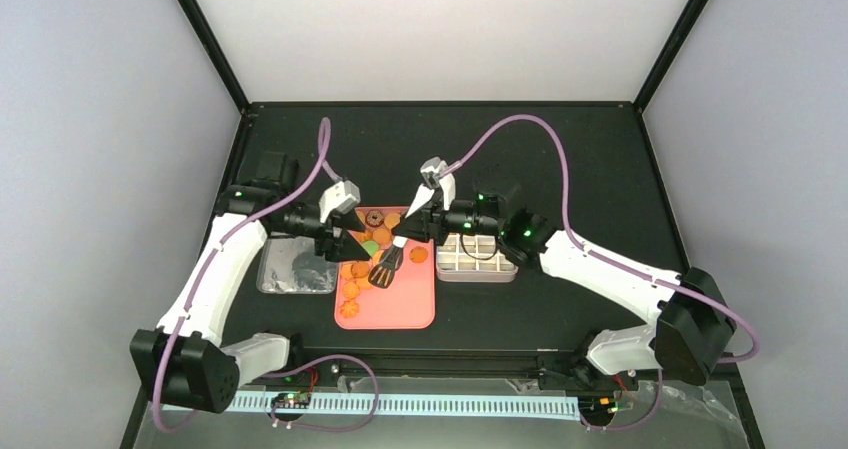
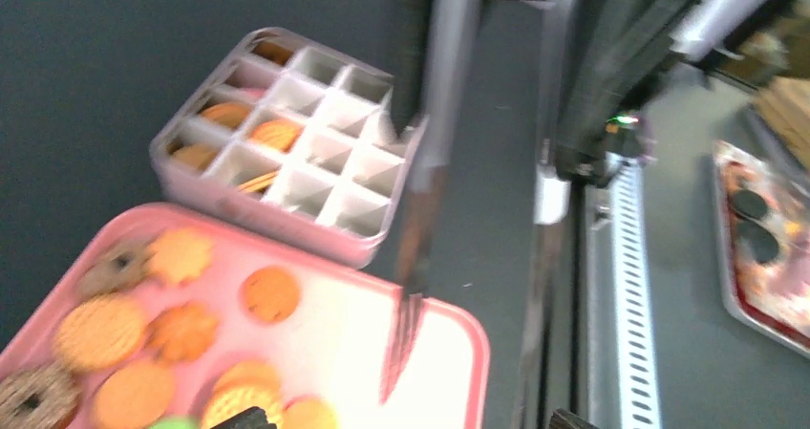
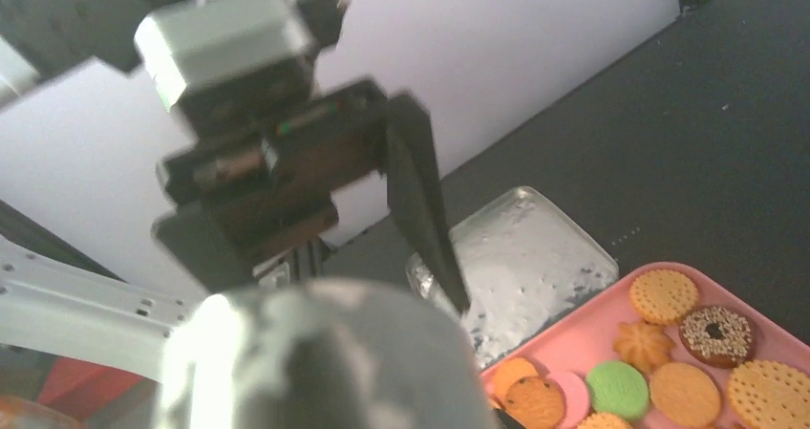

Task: Pack the cookies
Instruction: Pass from the left arm to the right, then position the fake cookies on the plate.

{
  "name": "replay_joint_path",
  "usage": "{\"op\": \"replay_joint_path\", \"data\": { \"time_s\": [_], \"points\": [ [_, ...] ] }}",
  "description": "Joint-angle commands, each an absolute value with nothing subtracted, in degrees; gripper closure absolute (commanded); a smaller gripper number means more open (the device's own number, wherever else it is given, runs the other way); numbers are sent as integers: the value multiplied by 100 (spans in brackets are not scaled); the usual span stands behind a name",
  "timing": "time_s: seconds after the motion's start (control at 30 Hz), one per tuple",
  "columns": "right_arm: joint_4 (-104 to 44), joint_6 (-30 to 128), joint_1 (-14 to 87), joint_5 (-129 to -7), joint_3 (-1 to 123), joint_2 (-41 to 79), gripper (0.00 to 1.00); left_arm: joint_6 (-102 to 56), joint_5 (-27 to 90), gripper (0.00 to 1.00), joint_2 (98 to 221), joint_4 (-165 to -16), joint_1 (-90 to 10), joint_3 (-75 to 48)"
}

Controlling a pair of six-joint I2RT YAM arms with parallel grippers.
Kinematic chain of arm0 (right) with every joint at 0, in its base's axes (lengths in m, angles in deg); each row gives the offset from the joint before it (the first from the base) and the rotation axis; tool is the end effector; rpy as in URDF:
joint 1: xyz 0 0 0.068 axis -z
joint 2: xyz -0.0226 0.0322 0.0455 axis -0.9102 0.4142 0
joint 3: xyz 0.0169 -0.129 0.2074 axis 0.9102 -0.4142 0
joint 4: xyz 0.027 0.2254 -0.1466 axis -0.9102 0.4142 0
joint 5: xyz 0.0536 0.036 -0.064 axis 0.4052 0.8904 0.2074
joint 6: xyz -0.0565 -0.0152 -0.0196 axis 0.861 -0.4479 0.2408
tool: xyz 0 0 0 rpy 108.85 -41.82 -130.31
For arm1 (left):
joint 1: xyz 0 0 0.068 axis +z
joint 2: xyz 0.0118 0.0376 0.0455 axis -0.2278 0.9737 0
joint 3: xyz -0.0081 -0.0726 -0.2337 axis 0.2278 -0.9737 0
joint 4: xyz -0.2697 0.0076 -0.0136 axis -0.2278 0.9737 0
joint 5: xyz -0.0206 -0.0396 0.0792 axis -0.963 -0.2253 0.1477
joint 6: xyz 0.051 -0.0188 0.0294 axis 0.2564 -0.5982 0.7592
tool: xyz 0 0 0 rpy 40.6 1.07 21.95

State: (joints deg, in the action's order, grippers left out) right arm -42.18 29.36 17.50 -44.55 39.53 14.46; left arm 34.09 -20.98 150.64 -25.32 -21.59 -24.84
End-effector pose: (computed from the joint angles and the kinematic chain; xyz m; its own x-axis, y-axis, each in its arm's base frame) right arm 0.2059 0.2650 0.2795 -0.5457 -0.0386 -0.8371 -0.8191 0.2352 0.5232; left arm 0.2125 -0.0726 0.2732 -0.3696 0.4064 -0.8356 0.9280 0.2074 -0.3096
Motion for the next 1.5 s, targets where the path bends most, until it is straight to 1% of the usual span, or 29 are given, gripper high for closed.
{"op": "replay_joint_path", "data": {
  "time_s": [0.0, 0.2, 0.3, 0.43, 0.8, 1.03, 1.33, 1.47],
  "points": [
    [-3667, 3603, 1380, -5130, 4187, 1392, 56, 3102, -1007, 21, 14987, -2711, -1479, -2122],
    [-3355, 4161, 546, -5985, 4702, 1969, 54, 3518, -866, 20, 15640, -2390, -7, -2021],
    [-3215, 4423, 152, -6436, 5059, 2413, 53, 3657, -688, 20, 16066, -2242, 427, -1996],
    [-3261, 4637, -194, -6795, 5438, 2890, 54, 3852, -616, 20, 16248, -2221, 769, -2176],
    [-3525, 5169, -759, -7597, 6246, 4061, 53, 4002, -527, 21, 15978, -2258, 887, -2564],
    [-3539, 5272, -838, -7737, 6337, 4334, 55, 4060, -506, 22, 15948, -2203, 938, -2565],
    [-3586, 5327, -879, -8089, 5612, 3871, 62, 4119, -742, 24, 15962, -2164, 937, -2603],
    [-3541, 5325, -909, -8303, 5396, 3739, 71, 4152, -816, 24, 15944, -2155, 939, -2633]
  ]
}}
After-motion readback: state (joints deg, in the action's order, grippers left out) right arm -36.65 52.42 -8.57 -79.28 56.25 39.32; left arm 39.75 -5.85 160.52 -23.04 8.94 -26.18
